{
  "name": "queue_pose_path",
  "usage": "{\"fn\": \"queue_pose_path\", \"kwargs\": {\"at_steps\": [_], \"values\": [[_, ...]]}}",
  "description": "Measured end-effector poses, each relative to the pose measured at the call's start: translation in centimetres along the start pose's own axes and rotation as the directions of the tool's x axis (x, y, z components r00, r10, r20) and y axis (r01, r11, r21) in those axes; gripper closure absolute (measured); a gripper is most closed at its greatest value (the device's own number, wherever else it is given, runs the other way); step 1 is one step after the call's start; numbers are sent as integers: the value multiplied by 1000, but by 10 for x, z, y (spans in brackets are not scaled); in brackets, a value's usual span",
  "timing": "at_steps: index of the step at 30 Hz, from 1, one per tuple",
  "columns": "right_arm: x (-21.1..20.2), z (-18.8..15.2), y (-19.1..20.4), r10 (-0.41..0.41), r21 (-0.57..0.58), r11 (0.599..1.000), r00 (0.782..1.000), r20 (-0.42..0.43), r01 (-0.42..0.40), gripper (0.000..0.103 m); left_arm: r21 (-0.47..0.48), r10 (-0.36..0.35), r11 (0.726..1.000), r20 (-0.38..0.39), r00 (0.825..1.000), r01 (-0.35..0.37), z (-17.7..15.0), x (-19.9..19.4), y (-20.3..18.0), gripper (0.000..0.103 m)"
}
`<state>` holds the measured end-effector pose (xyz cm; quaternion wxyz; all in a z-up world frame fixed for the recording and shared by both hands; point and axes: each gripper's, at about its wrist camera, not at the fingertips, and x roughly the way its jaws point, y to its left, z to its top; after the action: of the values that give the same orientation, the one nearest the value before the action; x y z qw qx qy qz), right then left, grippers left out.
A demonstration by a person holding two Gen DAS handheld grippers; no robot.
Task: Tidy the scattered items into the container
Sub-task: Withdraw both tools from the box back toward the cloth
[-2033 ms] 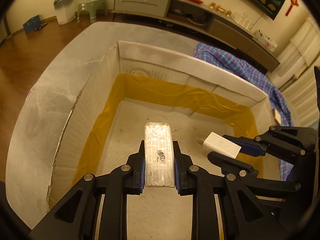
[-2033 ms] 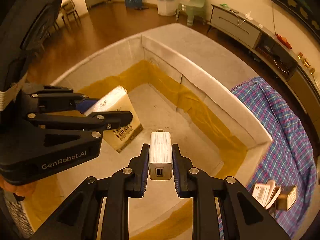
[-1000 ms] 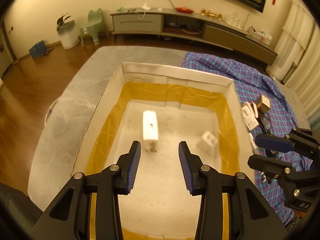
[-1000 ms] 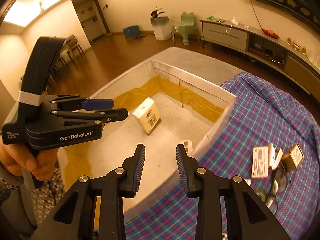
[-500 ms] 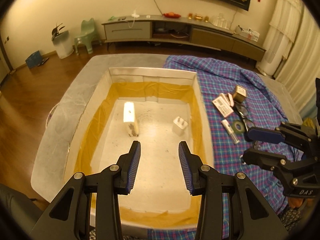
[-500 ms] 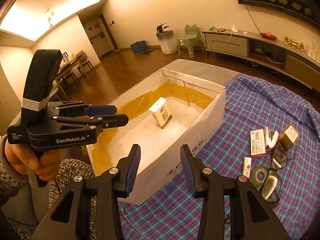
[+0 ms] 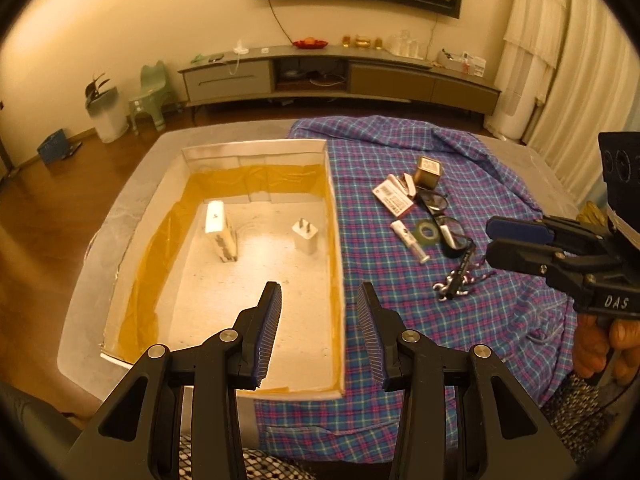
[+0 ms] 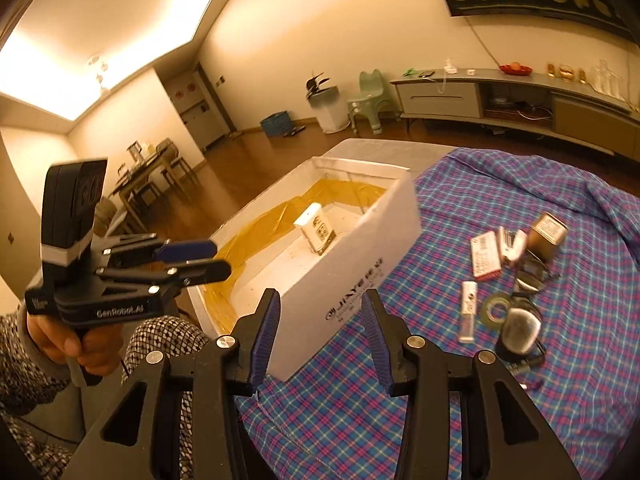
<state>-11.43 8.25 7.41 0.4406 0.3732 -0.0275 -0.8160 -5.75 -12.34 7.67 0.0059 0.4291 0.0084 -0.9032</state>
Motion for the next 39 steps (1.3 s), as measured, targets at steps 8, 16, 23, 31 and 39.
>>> {"fn": "queue_pose_path", "kwargs": {"at_steps": [8, 16, 23, 31, 39], "values": [[6, 13, 22, 47, -53, 997, 999, 11, -46, 57, 7, 60, 998, -11, 998, -60, -9, -11, -4, 61], [9, 2, 43, 52, -133, 990, 999, 7, -50, 57, 25, 79, 997, -15, 997, -79, -18, -19, -8, 61], [-29, -15, 12, 15, -85, 996, 999, 51, -10, 56, 70, 19, 997, -29, 999, -17, -25, -12, -40, 61], [-75, -24, -56, -97, 62, 994, 986, 135, 89, 50, 122, -81, 988, -87, 993, 91, -31, 17, -94, 59], [-46, -52, -121, -320, 102, 941, 946, -39, 323, 50, 181, -154, 968, -118, 981, 174, -27, 76, -140, 57]]}}
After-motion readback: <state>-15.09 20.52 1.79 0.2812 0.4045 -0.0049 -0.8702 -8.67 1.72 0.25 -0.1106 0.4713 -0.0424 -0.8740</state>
